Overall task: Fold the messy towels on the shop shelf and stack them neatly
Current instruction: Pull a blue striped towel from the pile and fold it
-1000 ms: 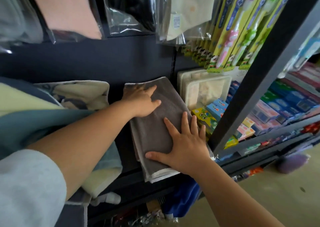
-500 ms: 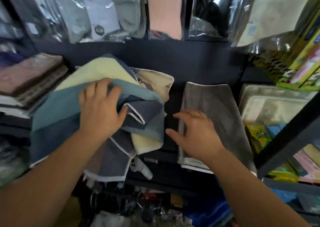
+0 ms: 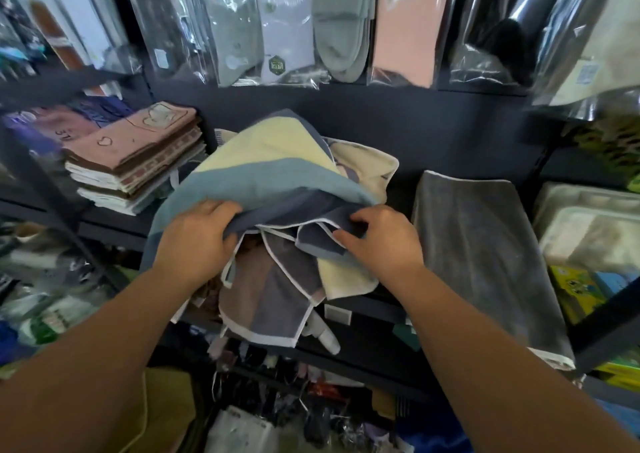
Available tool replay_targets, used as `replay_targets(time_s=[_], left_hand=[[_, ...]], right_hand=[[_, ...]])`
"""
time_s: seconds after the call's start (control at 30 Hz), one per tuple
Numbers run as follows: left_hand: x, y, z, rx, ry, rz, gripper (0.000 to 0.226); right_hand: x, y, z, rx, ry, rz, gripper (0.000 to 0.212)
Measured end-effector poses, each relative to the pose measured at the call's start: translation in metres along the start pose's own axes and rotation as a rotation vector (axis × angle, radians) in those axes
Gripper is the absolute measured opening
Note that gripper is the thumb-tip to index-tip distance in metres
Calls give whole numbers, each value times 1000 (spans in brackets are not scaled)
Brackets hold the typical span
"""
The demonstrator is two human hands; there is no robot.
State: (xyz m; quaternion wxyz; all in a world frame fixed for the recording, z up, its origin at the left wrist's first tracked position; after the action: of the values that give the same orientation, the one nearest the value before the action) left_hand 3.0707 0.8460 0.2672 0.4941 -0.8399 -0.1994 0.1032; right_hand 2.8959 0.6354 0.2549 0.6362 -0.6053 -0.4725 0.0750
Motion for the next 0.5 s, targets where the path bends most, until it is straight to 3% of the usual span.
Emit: replay_targets(time_s=[0.07,0.13,0.2,0.3,0.4,0.5], left_hand=[[10,-1,3,1,14,27,22],[20,-1,4,29,59,115,27],[26,-2,6,89,120,267,27],[37,-8,11,133,77,476,35],[45,-30,8,11,-21,623,39],[47,-62,-3,-129,-64,710,36]], right_hand=[[-1,7,-1,-17,19,18,19],[-3,9,0,-83,19,-42,17],[-5,4,6,-142,23,-168,17],[-12,-13,12,-206,122,-384,16],[-6,-38,20,-295,183,-713,20],[19,-75,36,-441,184,-830,22]])
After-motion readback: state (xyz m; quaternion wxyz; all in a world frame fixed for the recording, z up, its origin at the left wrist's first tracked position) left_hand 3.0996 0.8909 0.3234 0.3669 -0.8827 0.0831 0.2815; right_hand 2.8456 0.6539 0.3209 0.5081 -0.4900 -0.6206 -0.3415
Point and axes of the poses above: each hand's wrist, its own z-axis away from the middle knuckle, its own y-axis out of the palm, x = y × z, the point moved 7 cm from there along -z, towards the middle knuckle, and after that the axes turned 6 degrees about y, right-handed, at the moved point
